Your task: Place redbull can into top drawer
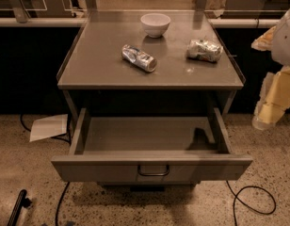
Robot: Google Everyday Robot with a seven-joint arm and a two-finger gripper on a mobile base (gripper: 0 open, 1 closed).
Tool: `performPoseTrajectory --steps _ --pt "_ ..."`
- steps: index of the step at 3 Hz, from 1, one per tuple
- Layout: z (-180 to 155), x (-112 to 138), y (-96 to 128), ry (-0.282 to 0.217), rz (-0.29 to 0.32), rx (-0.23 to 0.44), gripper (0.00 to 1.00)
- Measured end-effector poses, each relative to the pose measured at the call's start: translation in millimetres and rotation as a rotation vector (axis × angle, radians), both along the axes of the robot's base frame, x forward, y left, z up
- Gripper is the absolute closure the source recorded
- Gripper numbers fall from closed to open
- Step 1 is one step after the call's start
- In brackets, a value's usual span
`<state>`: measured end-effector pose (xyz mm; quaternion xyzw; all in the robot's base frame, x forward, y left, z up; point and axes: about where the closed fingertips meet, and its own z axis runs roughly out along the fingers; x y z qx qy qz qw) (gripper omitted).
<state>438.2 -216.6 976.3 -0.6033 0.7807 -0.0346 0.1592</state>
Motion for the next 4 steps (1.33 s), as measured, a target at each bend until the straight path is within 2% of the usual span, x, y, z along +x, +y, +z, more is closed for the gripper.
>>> performPoseTrajectory --steps 1,2,3,4 --pt "0.0 0.0 0.0 0.000 0.000 0.000 0.00" --pt "0.2 12.7 7.3 -0.018 0.005 0.044 0.00" --pt "3.9 64.9 47.8 -0.045 0.033 0.176 0.00" --pt "14.0 121.2 97.0 -0.062 0.066 0.275 0.00"
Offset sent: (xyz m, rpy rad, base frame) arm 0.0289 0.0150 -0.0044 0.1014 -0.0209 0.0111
